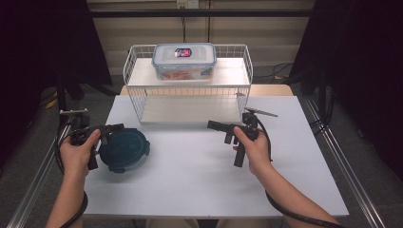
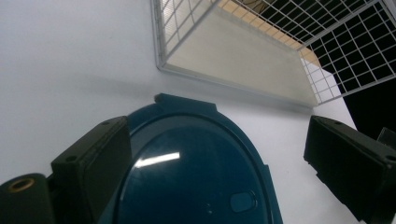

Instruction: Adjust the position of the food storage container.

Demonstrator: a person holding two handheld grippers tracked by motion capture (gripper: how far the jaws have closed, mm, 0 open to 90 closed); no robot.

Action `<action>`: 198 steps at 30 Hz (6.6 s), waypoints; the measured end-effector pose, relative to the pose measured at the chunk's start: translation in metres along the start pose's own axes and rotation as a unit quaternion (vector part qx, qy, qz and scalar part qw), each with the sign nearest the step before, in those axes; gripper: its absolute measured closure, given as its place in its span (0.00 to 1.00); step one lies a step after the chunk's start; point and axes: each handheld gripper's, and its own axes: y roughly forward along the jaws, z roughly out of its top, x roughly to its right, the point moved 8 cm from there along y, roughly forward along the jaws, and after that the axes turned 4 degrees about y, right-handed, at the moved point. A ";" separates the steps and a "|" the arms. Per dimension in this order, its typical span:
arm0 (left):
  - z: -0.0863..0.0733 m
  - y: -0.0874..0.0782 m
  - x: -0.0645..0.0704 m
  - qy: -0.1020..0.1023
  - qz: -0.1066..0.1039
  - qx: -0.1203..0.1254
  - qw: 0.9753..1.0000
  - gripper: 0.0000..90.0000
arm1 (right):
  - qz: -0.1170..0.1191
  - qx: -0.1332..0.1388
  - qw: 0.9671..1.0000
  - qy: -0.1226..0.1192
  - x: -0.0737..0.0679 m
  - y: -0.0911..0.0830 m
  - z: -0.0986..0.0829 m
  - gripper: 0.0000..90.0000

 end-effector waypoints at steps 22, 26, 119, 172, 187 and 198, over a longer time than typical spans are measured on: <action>-0.019 0.010 -0.037 -0.038 0.023 -0.027 0.999 0.10 | -0.004 0.004 1.000 0.006 0.009 -0.008 0.002 0.22; -0.027 0.010 -0.039 -0.030 0.039 -0.055 0.997 0.18 | -0.003 0.005 1.000 0.006 0.009 -0.007 0.002 0.22; -0.082 0.098 0.098 -0.052 -0.112 -0.104 0.987 0.44 | -0.035 -0.039 0.998 0.018 0.044 -0.002 -0.037 0.23; -0.091 0.085 0.093 -0.082 -0.133 -0.118 0.981 0.50 | -0.020 -0.088 0.993 0.077 0.046 0.012 -0.079 0.48; -0.093 0.083 0.093 -0.090 -0.135 -0.119 0.979 0.51 | -0.004 -0.101 0.990 0.098 0.041 0.014 -0.083 0.57; -0.094 0.081 0.090 -0.096 -0.146 -0.127 0.976 0.52 | -0.002 -0.097 0.989 0.109 0.042 0.014 -0.082 0.59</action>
